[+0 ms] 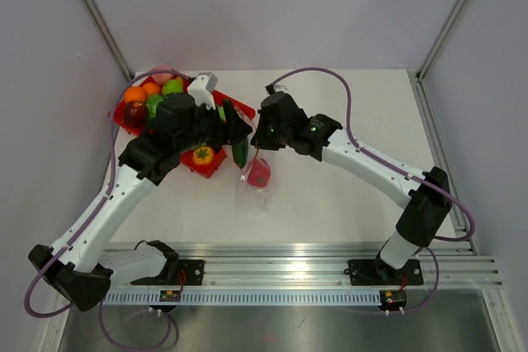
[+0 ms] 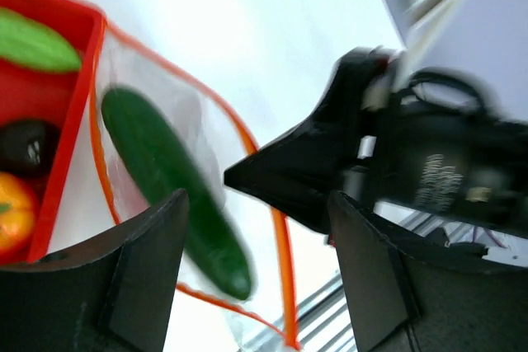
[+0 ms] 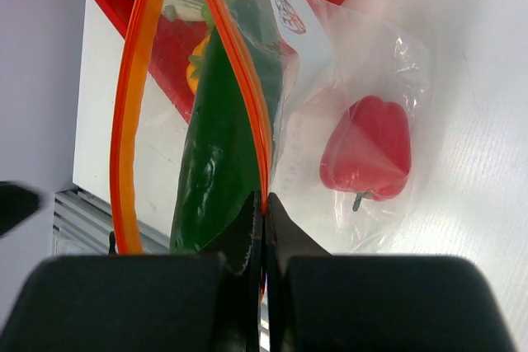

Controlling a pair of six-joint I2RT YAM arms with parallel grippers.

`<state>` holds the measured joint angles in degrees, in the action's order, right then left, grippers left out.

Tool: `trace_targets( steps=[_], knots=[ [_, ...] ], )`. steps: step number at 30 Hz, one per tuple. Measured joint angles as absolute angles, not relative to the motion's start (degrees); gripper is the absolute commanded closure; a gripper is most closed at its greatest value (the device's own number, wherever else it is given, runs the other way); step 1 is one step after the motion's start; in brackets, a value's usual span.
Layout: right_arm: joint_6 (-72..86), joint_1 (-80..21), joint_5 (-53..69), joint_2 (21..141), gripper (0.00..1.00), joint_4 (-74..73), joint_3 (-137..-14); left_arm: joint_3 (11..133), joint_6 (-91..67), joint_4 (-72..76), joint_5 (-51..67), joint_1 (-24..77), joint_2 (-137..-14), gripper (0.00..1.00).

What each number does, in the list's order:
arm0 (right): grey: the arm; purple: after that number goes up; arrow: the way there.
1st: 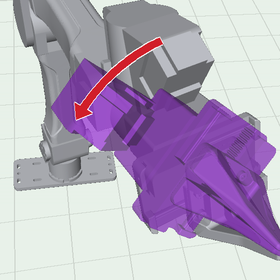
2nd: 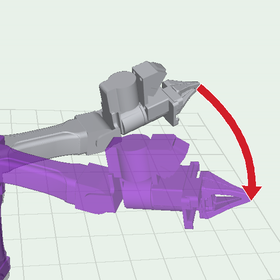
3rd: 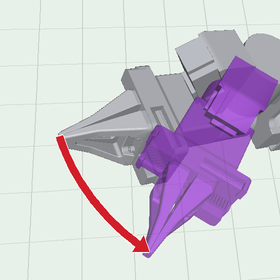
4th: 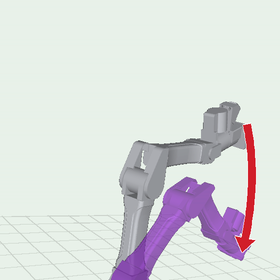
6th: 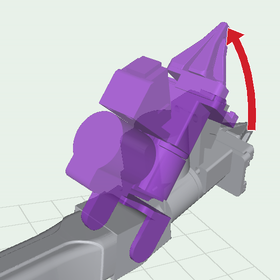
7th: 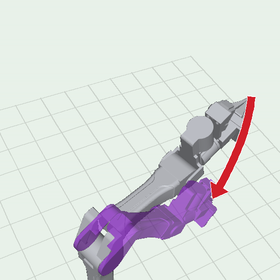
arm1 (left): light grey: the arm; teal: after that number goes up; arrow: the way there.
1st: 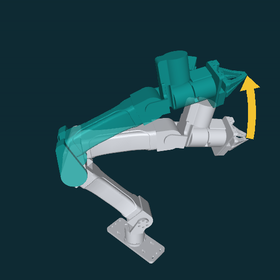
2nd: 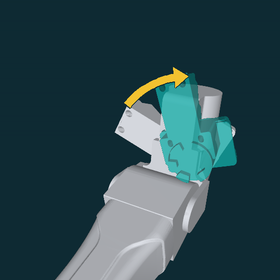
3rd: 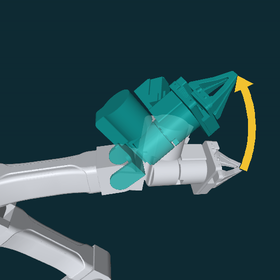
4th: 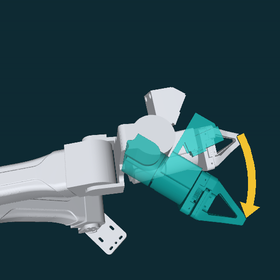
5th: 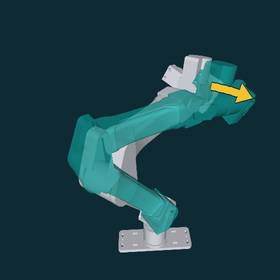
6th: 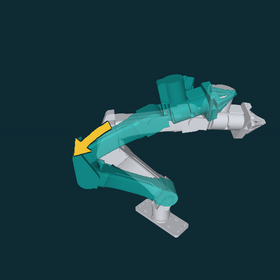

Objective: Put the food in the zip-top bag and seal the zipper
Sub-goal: Pick up the fake vegetable from the bin, then place the fake vegetable in the zipper food storage bag.

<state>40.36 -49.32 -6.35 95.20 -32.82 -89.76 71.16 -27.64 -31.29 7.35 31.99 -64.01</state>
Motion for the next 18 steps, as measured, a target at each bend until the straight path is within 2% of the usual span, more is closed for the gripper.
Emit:
trace_targets(
  steps=[7,18],
  knots=[
    [40.32,-49.32,-6.55,94.74,1.0,-32.86,-89.76,79.59,-24.69,-33.93,7.25,31.99,-63.77,0.32],
    [39.51,-49.32,-6.7,92.66,1.0,-33.08,-89.76,82.37,-23.59,-41.56,1.06,31.11,-66.48,0.34]
  ],
)
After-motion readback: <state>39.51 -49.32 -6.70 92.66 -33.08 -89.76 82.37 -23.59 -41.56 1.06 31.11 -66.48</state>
